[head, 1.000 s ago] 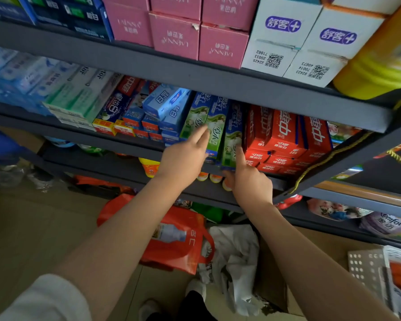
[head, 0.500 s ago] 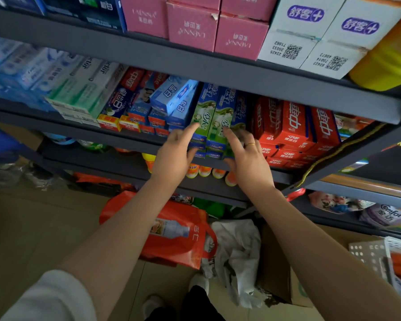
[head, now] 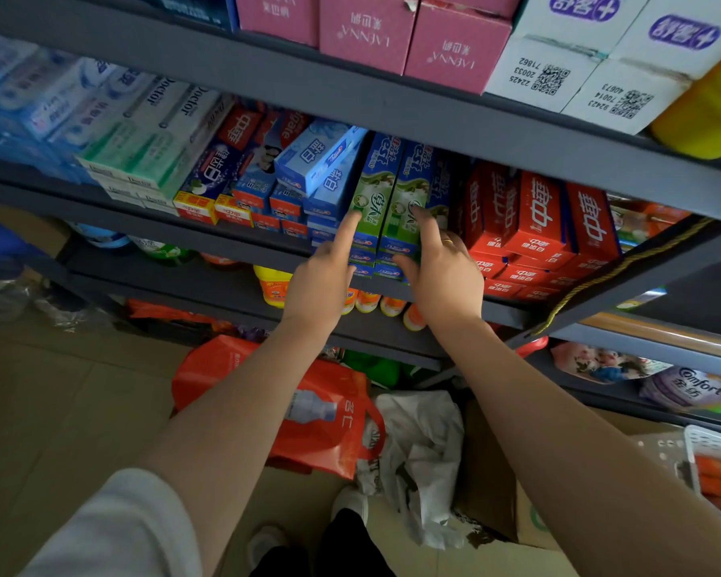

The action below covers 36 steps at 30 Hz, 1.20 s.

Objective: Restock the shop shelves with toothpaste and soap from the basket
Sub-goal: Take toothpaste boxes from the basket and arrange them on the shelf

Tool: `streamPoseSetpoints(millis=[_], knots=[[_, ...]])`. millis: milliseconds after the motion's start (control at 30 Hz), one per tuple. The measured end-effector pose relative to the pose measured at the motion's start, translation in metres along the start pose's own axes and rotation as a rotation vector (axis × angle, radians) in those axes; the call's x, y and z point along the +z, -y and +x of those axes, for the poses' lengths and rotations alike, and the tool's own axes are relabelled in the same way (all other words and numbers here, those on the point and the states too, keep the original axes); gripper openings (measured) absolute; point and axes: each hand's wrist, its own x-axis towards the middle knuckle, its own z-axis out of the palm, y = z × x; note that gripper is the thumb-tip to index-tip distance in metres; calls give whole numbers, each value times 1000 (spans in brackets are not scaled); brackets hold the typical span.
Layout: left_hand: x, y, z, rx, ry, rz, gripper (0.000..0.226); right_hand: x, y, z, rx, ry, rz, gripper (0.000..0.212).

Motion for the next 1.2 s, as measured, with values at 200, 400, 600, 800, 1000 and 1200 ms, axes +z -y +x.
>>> streamPoseSetpoints(millis=[200, 400, 600, 800, 1000, 1200], knots=[[-4, 3, 6, 94, -57, 155, 70, -1, 3, 0, 48, -44, -4, 59], [1, 12, 10, 199, -159, 249, 77, 8, 0, -3, -90, -167, -44, 55], [-3, 21, 10, 231, -248, 112, 62, 7, 2, -4, -41, -112, 33, 55], [-19, 36, 27, -277, -364, -589, 96, 8, 4, -7, 13, 43, 26, 62], [-25, 36, 45, -284, -190, -597, 93, 8, 15, -5, 83, 97, -1, 63], [-30, 12, 48, -163, -253, -333, 73, 3, 16, -6, 71, 117, 11, 64]])
